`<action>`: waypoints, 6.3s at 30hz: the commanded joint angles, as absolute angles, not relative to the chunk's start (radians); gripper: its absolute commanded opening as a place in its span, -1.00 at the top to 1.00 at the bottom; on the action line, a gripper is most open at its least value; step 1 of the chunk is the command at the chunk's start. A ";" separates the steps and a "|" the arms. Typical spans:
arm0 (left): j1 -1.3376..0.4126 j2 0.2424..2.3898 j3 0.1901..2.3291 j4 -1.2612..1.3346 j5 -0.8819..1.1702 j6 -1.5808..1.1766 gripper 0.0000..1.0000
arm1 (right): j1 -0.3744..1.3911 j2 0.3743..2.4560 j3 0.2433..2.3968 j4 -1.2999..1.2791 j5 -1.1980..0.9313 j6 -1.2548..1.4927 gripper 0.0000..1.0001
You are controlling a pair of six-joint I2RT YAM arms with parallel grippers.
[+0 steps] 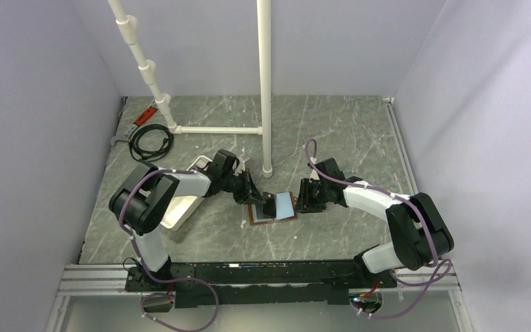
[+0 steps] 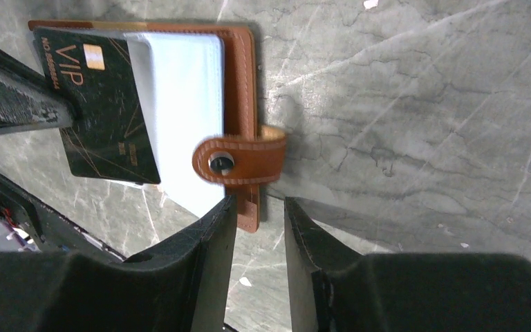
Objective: Put the credit cards into the card holder
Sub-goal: Insert the credit card into the card holder, then turn over the card slot in the card holder.
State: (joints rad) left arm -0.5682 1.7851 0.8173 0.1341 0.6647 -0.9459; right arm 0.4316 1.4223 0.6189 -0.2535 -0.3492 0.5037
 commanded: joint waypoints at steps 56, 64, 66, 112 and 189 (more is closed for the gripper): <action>-0.663 1.774 0.766 0.207 0.421 -1.051 0.05 | 0.413 1.497 0.587 -0.085 -0.510 0.573 1.00; -0.695 1.754 0.839 0.008 0.367 -0.997 -0.35 | 0.413 1.503 0.591 -0.096 -0.507 0.559 1.00; -0.715 1.753 0.868 -0.055 0.332 -0.978 -0.28 | 0.413 1.501 0.588 -0.095 -0.505 0.560 1.00; -0.776 1.796 0.928 0.080 0.471 -0.965 -0.36 | 0.391 1.406 0.549 -0.100 -0.547 0.570 0.41; -0.772 1.838 0.951 -0.113 0.329 -0.809 1.00 | 0.421 1.452 0.560 0.031 -0.667 0.640 0.36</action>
State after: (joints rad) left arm -0.7731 1.8153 0.9703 -0.1173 0.3611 -0.8242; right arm 0.4095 1.4406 0.5373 -0.0357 -0.6411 0.6277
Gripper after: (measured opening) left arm 0.010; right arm 0.314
